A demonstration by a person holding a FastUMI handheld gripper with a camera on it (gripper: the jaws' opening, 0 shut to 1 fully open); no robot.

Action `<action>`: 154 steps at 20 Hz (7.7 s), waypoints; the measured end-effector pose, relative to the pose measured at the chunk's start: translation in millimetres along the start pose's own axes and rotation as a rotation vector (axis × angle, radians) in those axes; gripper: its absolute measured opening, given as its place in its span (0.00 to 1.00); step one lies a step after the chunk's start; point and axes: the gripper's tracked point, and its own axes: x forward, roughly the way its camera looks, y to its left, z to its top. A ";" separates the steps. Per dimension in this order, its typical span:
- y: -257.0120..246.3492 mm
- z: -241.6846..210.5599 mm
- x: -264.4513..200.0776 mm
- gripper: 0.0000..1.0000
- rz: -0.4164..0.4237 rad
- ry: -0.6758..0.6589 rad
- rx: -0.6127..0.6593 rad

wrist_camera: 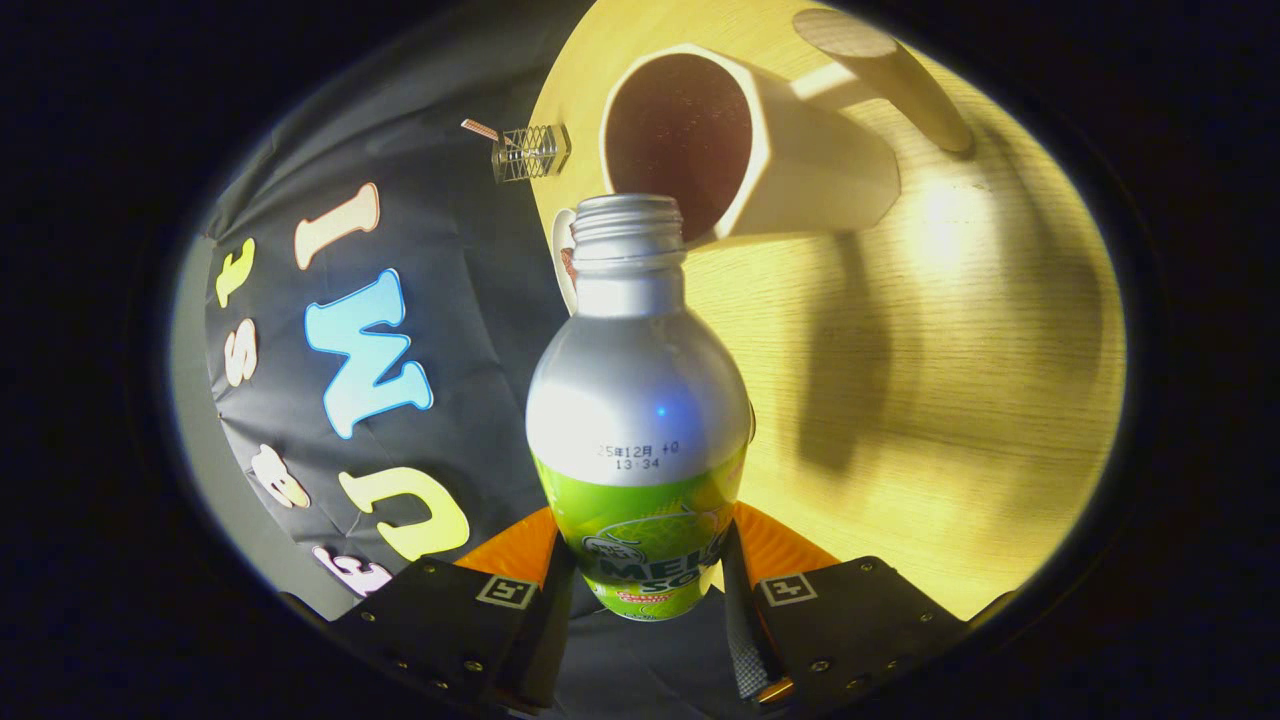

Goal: Take the bottle from table, then pour the juice into the cup, finally place the bottle on the coaster

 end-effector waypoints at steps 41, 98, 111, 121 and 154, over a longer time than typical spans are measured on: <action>22.0 1.1 -9.2 0.66 -0.002 0.034 0.166; 37.6 5.4 -22.2 0.66 -0.058 0.117 0.330; -8.8 11.0 -12.2 0.66 -0.113 0.020 -0.011; -49.3 27.1 -13.2 0.66 -0.146 -0.024 -0.349; -55.5 23.1 13.7 0.68 -0.281 -0.298 -1.203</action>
